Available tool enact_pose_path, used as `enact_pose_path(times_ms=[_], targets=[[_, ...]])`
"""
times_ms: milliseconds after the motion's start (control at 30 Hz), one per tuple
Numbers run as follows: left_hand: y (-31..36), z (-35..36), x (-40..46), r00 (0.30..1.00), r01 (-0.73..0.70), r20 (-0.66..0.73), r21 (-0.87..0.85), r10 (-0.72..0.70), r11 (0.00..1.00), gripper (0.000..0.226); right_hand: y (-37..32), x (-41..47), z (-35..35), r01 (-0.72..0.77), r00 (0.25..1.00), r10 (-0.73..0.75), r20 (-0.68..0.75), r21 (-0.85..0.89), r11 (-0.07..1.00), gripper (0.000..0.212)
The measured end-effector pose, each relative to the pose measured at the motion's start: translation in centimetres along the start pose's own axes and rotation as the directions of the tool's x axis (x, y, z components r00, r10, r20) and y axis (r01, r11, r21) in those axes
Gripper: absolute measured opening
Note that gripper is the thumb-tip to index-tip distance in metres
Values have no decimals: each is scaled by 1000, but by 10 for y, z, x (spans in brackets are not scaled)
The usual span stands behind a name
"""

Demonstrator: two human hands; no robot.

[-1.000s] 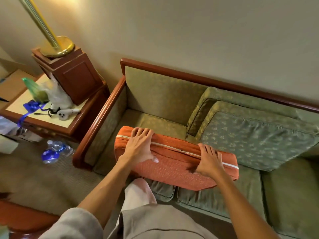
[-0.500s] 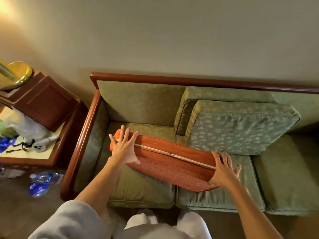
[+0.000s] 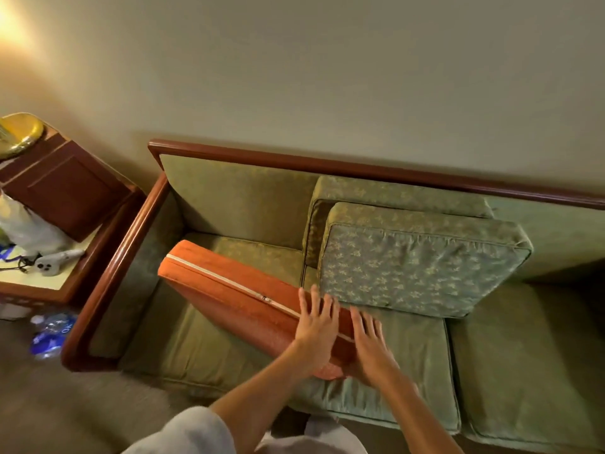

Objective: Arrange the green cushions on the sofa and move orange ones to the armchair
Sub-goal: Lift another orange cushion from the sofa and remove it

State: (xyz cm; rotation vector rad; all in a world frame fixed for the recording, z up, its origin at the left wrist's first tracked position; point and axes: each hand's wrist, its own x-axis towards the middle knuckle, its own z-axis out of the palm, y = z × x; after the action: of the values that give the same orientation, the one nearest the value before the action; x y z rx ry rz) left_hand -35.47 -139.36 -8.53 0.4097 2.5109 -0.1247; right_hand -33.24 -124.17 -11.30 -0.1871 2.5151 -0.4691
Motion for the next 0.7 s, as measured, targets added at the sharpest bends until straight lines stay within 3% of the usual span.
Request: enact_pose_path(times_ms=[67,167,333,467,600,700], targets=[[34,4,5,996,-76,-35,13,76,997,124,10,-4,-1,-24,1000,24,-3,-33,999,136],[26,8,10,979,-155,-143,-36,148,987,125,12,-11,-8,13,997,-12,-70,15,1000,134],[-21,-37,-6,960,-156,-268,-259,84,953,102,-39,-6,-72,135,988,-138,-63,-57,989,112],[-89,-83,-56,889,-240,-457,-407,30,881,103,-104,-30,-132,314,917,-324,-234,-82,946,92],[-146,-93,-104,842,-367,-539,-567,4,737,108,-174,-55,-159,488,802,-476,-360,-63,870,109],[-180,-66,-111,868,-378,-497,-653,5,657,116,-204,-35,-137,442,870,-446,-213,-65,894,127]])
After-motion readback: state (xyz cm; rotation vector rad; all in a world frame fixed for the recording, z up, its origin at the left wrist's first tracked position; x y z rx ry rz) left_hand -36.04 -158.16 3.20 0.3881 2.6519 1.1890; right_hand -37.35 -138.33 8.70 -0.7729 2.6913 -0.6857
